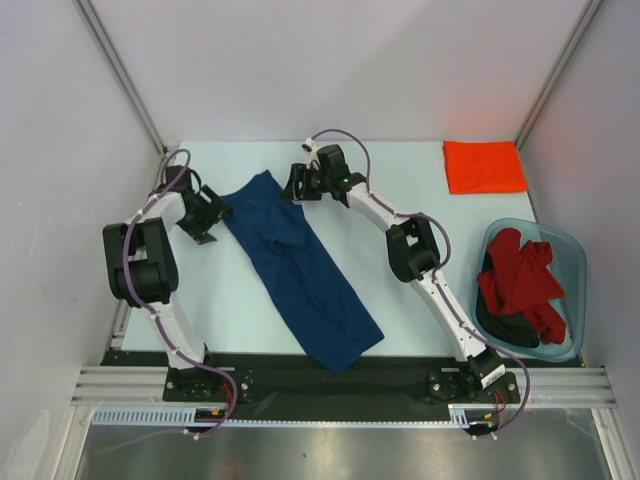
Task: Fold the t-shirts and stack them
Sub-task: Fold the tshirt
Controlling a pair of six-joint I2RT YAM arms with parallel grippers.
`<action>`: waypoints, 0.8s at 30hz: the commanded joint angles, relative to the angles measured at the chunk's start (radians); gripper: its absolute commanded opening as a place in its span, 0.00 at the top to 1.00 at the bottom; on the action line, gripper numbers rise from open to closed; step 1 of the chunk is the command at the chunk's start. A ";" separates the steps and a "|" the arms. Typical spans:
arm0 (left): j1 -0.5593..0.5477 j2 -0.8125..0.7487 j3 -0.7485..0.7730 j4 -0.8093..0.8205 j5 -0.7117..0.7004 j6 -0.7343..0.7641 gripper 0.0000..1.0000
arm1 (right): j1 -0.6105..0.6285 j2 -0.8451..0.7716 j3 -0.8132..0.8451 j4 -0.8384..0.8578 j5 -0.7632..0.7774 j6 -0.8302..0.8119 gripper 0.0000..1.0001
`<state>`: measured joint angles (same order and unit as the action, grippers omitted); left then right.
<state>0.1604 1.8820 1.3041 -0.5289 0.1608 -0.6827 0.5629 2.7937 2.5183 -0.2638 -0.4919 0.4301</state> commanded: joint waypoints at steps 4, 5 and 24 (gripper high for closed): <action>0.002 0.087 0.001 0.109 0.123 -0.087 0.14 | 0.015 0.043 0.057 0.049 -0.008 0.055 0.36; 0.002 0.098 0.004 0.106 0.125 -0.104 0.14 | 0.015 0.047 0.059 0.051 -0.008 0.061 0.37; 0.001 0.336 0.201 0.041 0.157 -0.074 0.65 | -0.012 -0.015 -0.036 0.236 0.088 0.125 1.00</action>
<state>0.1608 2.1181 1.4689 -0.4374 0.3412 -0.8101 0.5663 2.8563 2.5233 -0.1310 -0.4660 0.5488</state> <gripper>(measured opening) 0.403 0.017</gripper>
